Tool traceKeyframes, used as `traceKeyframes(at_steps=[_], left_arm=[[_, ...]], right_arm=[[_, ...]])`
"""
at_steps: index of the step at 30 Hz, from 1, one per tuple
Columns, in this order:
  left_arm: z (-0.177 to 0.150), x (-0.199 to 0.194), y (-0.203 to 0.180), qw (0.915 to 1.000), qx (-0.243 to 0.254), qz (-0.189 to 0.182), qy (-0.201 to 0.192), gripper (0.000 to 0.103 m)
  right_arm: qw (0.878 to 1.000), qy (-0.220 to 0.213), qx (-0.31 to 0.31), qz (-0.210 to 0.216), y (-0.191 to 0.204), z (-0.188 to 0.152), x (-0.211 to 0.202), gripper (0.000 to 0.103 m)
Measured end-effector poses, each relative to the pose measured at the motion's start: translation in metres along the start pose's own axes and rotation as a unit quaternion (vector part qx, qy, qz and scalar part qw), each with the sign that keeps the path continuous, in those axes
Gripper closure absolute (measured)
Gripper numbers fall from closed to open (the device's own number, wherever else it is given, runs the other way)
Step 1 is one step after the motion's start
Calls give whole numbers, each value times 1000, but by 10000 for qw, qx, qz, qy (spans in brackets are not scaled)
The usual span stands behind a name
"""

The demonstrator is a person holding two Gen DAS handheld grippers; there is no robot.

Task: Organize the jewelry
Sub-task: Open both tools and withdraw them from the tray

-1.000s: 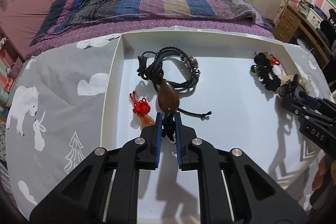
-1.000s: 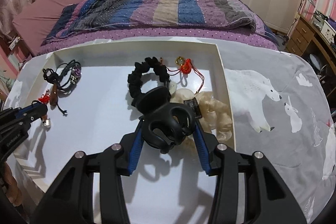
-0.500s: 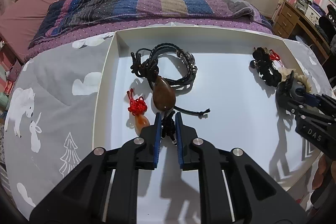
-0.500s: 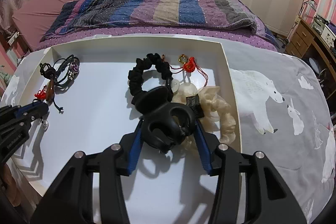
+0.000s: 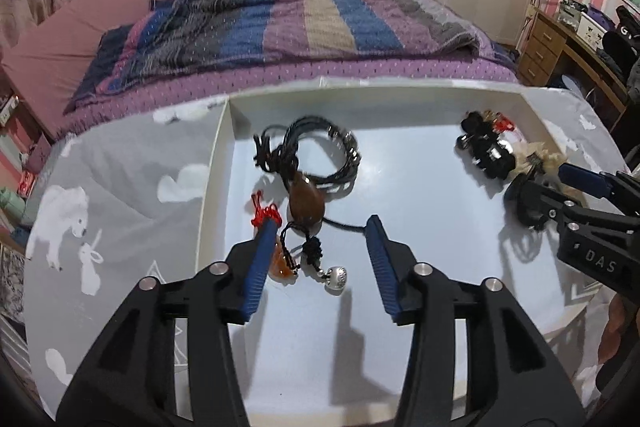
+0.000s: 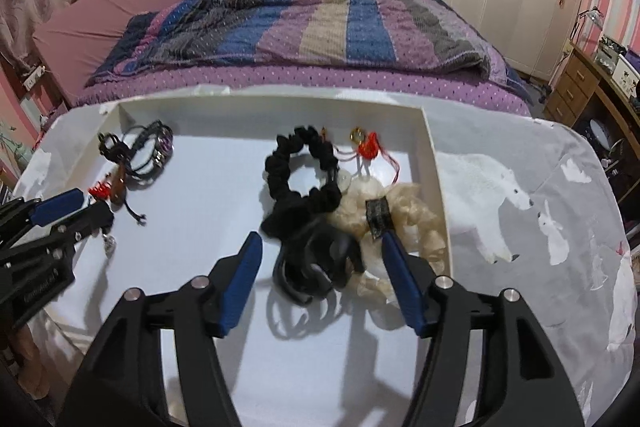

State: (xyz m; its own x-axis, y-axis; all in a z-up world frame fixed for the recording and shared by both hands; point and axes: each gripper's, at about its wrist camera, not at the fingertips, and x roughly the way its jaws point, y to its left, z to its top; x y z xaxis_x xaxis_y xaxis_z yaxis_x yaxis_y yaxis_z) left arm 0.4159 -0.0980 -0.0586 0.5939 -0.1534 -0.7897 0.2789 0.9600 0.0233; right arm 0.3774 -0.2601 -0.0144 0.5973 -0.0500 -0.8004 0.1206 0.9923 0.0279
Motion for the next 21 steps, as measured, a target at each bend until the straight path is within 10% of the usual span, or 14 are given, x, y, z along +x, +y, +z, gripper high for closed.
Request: traceKeyframes(at_steps=[5,21], left_arm=[[5,-15,5,9998,-41,49,-211,33],[9,-21,28,9986,-283,237,-371,5]], right_arm=[[9998,-177,25,-18,-2,3,-9,31],[9986,-460,179,-199,-10,8,-17,11]])
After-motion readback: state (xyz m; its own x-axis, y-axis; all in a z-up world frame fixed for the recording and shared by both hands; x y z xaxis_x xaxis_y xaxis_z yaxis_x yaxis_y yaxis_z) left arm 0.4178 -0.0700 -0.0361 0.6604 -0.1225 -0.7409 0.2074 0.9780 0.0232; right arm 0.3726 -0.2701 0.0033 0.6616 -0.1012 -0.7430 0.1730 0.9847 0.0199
